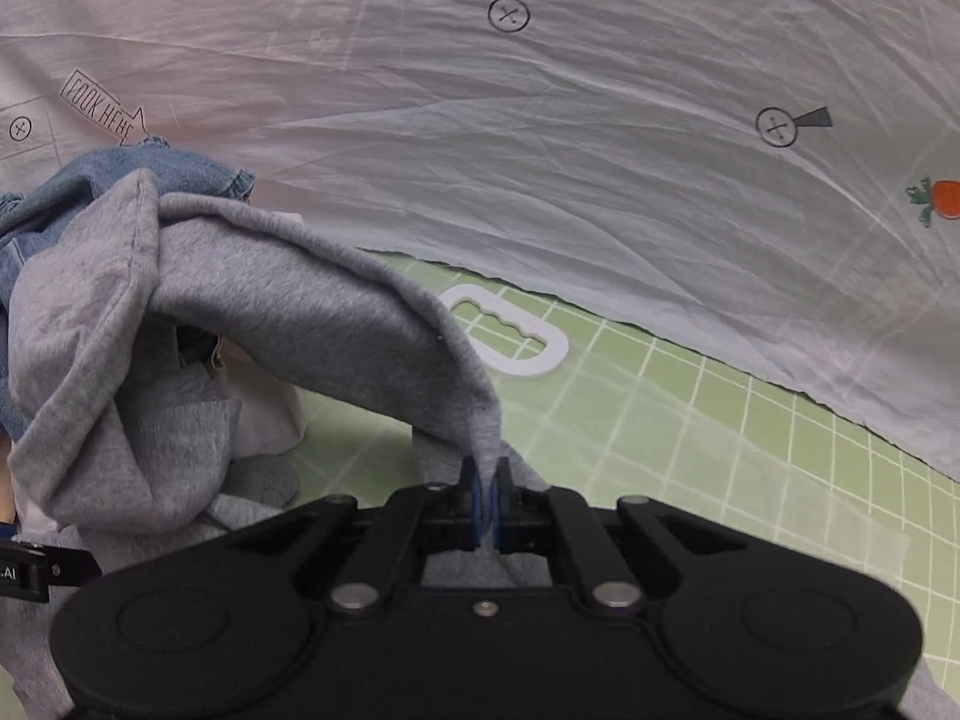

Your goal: Fold clothes

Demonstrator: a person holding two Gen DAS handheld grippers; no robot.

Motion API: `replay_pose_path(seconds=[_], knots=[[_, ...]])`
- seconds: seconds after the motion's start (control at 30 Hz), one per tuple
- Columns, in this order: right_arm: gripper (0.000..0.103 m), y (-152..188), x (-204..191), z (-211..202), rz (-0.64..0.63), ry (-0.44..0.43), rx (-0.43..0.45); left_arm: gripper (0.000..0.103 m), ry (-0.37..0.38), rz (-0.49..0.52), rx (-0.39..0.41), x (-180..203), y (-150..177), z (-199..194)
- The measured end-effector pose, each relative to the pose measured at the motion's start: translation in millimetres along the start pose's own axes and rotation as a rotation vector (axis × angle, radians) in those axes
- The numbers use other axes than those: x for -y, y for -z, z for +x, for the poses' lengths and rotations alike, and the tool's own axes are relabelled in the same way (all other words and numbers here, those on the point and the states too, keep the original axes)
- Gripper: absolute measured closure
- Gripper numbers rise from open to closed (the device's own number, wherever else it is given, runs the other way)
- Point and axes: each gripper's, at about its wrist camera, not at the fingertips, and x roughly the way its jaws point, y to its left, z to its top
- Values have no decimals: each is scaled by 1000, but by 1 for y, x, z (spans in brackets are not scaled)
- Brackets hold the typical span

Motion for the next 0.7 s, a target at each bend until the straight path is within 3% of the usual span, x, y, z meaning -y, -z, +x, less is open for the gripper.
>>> replay_pose_path(seconds=[0.33,0.43,0.7], knots=[[100,66,54,-137,67,133,153,10,34,34,47,29,60,-61],[100,93,81,-163,130,176,151,10,34,52,65,31,86,-81],[100,159,157,-206,312,292,116,10,39,96,84,63,103,-76]])
